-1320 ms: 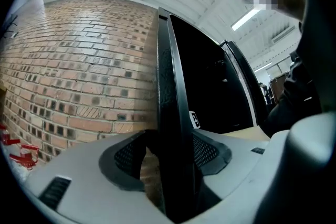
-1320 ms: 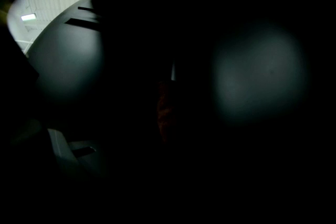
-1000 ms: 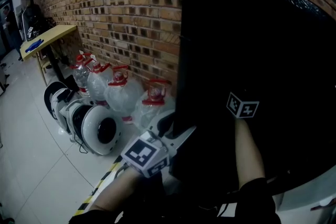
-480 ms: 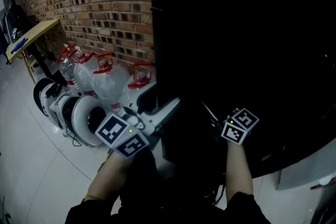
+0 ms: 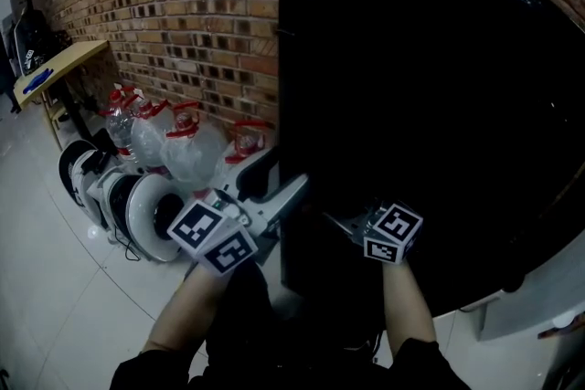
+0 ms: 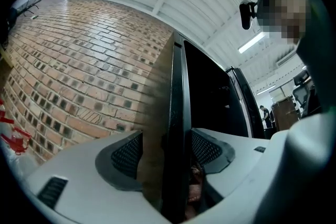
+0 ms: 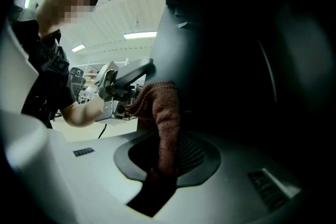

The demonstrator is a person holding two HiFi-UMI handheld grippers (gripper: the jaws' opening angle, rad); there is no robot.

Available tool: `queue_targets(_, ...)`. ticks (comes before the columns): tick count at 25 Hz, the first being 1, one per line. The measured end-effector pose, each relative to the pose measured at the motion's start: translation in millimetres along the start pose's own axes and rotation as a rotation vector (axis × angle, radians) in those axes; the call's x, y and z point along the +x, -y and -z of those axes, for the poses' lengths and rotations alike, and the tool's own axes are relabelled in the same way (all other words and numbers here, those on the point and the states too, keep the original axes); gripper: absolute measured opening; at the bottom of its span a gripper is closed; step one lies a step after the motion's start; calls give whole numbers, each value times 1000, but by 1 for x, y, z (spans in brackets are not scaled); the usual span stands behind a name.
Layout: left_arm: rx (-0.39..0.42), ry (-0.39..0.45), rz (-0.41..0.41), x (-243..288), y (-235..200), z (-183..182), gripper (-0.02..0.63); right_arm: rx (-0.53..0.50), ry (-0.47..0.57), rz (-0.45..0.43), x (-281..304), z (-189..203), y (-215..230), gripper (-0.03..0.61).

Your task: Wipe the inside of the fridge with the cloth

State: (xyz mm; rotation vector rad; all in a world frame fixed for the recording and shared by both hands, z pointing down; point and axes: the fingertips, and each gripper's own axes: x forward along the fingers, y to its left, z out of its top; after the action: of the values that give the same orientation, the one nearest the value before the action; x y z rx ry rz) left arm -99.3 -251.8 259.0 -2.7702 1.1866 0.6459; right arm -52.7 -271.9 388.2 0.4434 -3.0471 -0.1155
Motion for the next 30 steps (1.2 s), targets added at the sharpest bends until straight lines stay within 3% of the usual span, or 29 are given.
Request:
queue_targets(8, 49, 6, 3, 0, 1, -4, 295, 28, -10, 102, 0, 0, 35, 84)
queue_targets(14, 44, 10, 3, 3, 1, -3, 295, 92, -15, 307, -5, 5, 89, 84)
queue_targets(17, 72, 1, -6, 6, 1, 0, 291, 107, -20, 346, -4, 8, 109, 84)
queue_targets(20, 103, -13, -1, 7, 5, 5, 272, 99, -43, 399, -4, 15, 128, 84)
queue_targets(22, 116, -15, -3, 7, 8, 6, 225, 100, -59, 434, -3, 18, 140, 84)
queue_targets(30, 119, -19, -14, 7, 13, 5, 216, 83, -123, 566, -6, 24, 191, 84)
